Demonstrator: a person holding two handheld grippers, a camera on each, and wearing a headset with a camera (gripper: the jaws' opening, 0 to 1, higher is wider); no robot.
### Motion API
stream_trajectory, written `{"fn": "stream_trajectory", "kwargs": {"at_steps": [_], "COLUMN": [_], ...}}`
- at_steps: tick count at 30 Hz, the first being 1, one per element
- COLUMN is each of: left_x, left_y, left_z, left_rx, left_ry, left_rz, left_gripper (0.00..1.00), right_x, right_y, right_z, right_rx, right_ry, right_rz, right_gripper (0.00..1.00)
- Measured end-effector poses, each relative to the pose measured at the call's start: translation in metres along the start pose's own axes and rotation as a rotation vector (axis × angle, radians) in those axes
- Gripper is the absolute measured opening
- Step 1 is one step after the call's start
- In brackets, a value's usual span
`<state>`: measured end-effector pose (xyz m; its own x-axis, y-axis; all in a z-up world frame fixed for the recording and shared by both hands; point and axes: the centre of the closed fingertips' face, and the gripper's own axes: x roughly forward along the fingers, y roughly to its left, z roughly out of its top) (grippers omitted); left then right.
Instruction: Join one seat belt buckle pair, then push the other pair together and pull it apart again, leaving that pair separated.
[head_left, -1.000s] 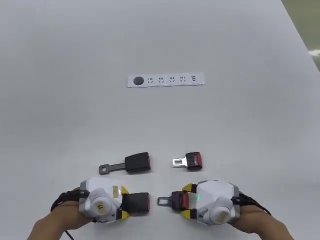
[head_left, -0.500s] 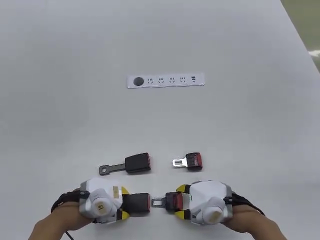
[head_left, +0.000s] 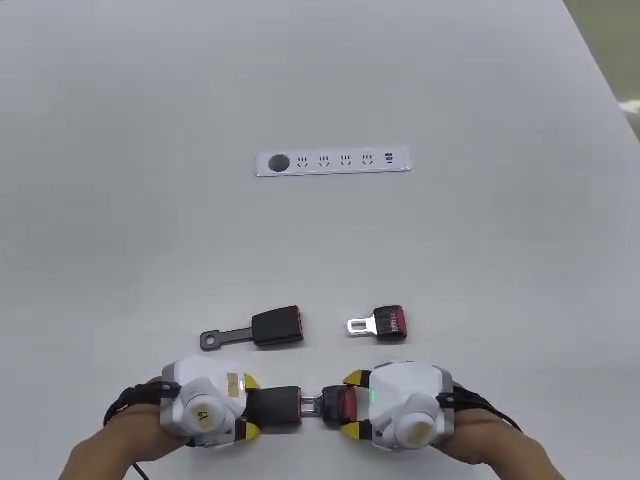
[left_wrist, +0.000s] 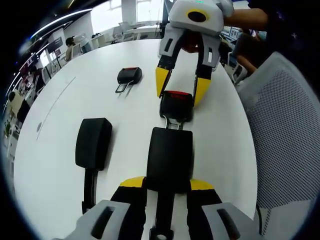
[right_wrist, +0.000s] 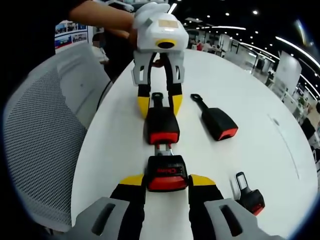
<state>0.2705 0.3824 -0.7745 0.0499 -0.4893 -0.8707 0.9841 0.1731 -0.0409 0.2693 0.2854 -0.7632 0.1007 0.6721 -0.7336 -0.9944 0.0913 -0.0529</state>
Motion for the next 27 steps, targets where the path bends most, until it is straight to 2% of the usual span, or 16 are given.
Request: {"fn": "stream_trajectory", "kwargs": {"at_steps": [10, 27], "left_x": [0.0001, 0.0024], "left_y": [-0.0004, 0.0002], "left_z": [0.0010, -0.0016], "left_rx": [0.005, 0.011], "left_ry": [-0.004, -0.011], "left_rz": [-0.001, 0.004], "left_gripper": [0.31, 0.31], "right_x": [0.0037, 0.0063], "right_y": [0.0002, 0.0001], "right_z": [0.0010, 0.0013], "right_rx": [-0.019, -0.006], "right_ry": [0.001, -0.010], "right_rz": [0.000, 0.008], "right_gripper": [0.29, 0.28]}}
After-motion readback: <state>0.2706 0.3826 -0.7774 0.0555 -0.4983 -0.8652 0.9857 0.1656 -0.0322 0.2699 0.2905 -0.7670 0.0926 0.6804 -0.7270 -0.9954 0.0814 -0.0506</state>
